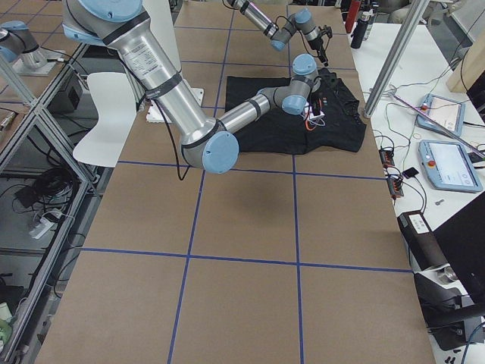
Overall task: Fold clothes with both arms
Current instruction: 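Grasp the sleeve with the right gripper and fold it inward onto the shirt, then move the left gripper toward the sleeve nearest it, then grasp the sleeve with the left gripper and fold it inward onto the shirt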
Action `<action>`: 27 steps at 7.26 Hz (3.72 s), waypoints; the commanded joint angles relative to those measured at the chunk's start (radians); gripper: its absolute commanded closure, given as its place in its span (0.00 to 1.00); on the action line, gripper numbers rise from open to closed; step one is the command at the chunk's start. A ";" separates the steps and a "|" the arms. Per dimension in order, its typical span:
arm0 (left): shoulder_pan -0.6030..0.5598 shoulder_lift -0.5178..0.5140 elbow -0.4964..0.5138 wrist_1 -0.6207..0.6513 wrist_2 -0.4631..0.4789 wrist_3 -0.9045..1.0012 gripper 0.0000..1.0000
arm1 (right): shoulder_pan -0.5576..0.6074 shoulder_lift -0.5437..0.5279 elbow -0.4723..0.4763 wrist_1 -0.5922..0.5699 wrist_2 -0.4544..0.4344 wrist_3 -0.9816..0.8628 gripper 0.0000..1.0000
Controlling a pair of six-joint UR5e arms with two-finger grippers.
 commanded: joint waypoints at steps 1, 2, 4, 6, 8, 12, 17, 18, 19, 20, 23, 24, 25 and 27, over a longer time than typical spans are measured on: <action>0.012 -0.001 0.018 -0.007 0.005 -0.001 0.45 | -0.001 -0.001 -0.003 0.000 -0.006 -0.006 0.01; 0.017 -0.003 0.020 -0.007 0.005 -0.001 0.47 | -0.001 -0.001 -0.006 0.000 -0.006 -0.009 0.01; 0.017 -0.009 0.029 -0.007 0.006 0.001 0.49 | -0.001 0.001 -0.006 0.000 -0.007 -0.009 0.01; 0.017 -0.024 0.063 -0.007 0.017 0.001 0.49 | -0.001 0.001 -0.006 0.000 -0.007 -0.011 0.01; 0.020 -0.031 0.071 -0.007 0.017 0.001 0.51 | -0.001 0.001 -0.007 0.001 -0.009 -0.012 0.01; 0.026 -0.031 0.071 -0.007 0.017 0.001 0.62 | -0.001 0.001 -0.007 0.001 -0.009 -0.012 0.01; 0.024 -0.034 0.061 -0.007 0.006 0.002 1.00 | -0.001 -0.001 -0.007 0.001 -0.009 -0.012 0.01; 0.024 -0.034 0.048 -0.007 -0.002 0.002 1.00 | -0.001 -0.001 -0.007 0.001 -0.009 -0.012 0.01; 0.020 -0.032 0.016 -0.002 -0.030 0.002 1.00 | -0.001 0.001 -0.007 0.001 -0.009 -0.012 0.01; 0.018 -0.031 -0.017 0.001 -0.032 -0.001 1.00 | -0.001 0.001 -0.007 0.001 -0.009 -0.012 0.01; 0.018 -0.018 -0.196 0.122 -0.091 -0.011 1.00 | -0.001 -0.001 -0.007 0.001 -0.009 -0.012 0.01; 0.029 -0.021 -0.239 0.154 -0.095 -0.092 1.00 | -0.001 -0.002 -0.007 0.003 -0.009 -0.012 0.01; 0.058 -0.032 -0.238 0.153 -0.095 -0.187 1.00 | -0.001 -0.007 -0.007 0.007 -0.009 -0.012 0.01; 0.083 -0.124 -0.142 0.151 -0.083 -0.220 1.00 | -0.001 -0.008 -0.007 0.009 -0.009 -0.014 0.01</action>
